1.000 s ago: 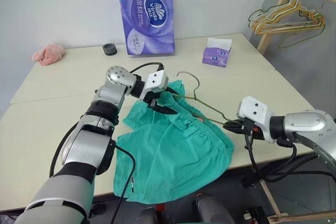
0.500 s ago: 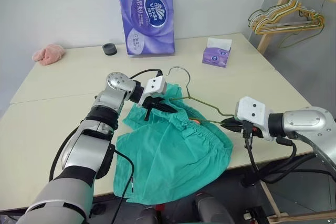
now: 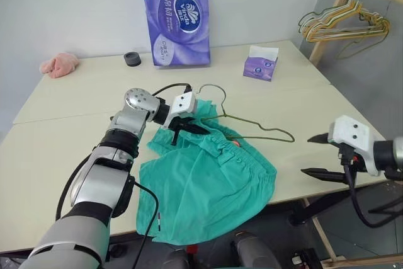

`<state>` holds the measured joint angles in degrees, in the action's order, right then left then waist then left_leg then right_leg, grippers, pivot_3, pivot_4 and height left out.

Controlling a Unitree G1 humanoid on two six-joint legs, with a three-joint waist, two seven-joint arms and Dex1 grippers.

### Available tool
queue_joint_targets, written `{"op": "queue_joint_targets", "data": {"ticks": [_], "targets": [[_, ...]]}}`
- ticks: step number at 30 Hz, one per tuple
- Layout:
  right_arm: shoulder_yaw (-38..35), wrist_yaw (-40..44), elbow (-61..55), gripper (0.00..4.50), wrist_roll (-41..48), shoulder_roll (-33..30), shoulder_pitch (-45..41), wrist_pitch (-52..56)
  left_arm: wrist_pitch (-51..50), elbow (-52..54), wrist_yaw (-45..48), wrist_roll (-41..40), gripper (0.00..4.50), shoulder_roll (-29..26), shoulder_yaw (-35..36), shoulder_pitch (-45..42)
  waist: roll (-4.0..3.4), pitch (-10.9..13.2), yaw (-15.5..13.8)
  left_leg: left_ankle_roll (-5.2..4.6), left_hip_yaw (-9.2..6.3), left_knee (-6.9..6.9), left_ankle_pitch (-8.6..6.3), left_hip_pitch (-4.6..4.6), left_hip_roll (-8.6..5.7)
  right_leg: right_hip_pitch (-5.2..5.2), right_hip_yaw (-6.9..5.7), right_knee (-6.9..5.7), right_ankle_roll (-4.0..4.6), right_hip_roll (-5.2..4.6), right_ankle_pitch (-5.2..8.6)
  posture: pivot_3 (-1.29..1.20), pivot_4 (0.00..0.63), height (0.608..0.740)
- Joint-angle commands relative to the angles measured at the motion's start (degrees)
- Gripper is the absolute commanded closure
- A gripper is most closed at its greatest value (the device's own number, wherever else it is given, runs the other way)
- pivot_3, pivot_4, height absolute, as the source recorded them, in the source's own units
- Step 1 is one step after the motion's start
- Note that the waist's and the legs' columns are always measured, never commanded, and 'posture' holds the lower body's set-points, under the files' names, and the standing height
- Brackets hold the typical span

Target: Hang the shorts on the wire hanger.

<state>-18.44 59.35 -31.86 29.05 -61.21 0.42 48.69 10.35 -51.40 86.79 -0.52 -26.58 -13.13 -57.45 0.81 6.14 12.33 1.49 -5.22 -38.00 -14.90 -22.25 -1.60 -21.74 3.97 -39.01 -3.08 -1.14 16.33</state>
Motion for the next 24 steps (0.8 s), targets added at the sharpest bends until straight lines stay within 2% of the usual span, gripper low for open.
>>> {"op": "queue_joint_targets", "data": {"ticks": [1, 5, 10, 14, 24], "targets": [[-4.6, -6.4, -3.7, 0.16, 4.4, 5.9, 2.4, 5.7, 0.3, 1.0, -0.9, -0.3, 4.5, -0.9, 1.2, -0.7, 0.0, 0.0, 0.0, 0.0, 0.01, 0.0, 0.0, 0.0, 0.0, 0.0, 0.01, -0.01, 0.0, 0.0, 0.0, -0.26, 0.063, 0.74], [-1.2, -18.0, -12.0, 0.16, 10.3, 19.2, 5.2, 13.5, 0.1, 0.9, -1.0, -0.2, 4.5, -1.1, 1.3, -0.9, 0.01, 0.0, 0.1, 0.0, -0.08, 0.02, 0.0, 0.01, 0.04, -0.01, -0.01, -0.04, 0.0, 0.01, 0.0, -0.26, 0.064, 0.74], [1.5, -27.1, -14.3, 0.16, 13.6, 28.1, 3.9, 18.3, -0.3, 1.0, -0.9, -0.4, 4.5, -1.0, 1.3, -1.4, -0.01, -0.1, 0.2, 0.0, -0.07, 0.01, 0.0, 0.0, 0.02, -0.02, -0.01, -0.02, 0.0, 0.04, 0.0, -0.26, 0.065, 0.74], [2.9, -30.4, -13.4, 0.16, 15.8, 30.8, 3.1, 20.3, -0.5, 1.2, -0.9, -0.5, 4.5, -0.9, 1.3, -1.5, -0.01, -0.1, 0.1, 0.0, -0.08, 0.0, 0.0, 0.0, 0.0, -0.01, -0.02, -0.02, 0.0, 0.05, 0.0, -0.25, 0.062, 0.74], [5.0, -34.5, -10.7, 0.16, 17.0, 31.0, 3.3, 21.8, -1.2, 2.0, -1.1, -0.7, 4.5, -0.9, 1.5, -1.2, -0.01, -0.1, 0.2, 0.0, -0.08, 0.01, 0.0, 0.0, -0.01, -0.01, -0.02, -0.02, 0.0, 0.06, 0.0, -0.25, 0.063, 0.74]]}}
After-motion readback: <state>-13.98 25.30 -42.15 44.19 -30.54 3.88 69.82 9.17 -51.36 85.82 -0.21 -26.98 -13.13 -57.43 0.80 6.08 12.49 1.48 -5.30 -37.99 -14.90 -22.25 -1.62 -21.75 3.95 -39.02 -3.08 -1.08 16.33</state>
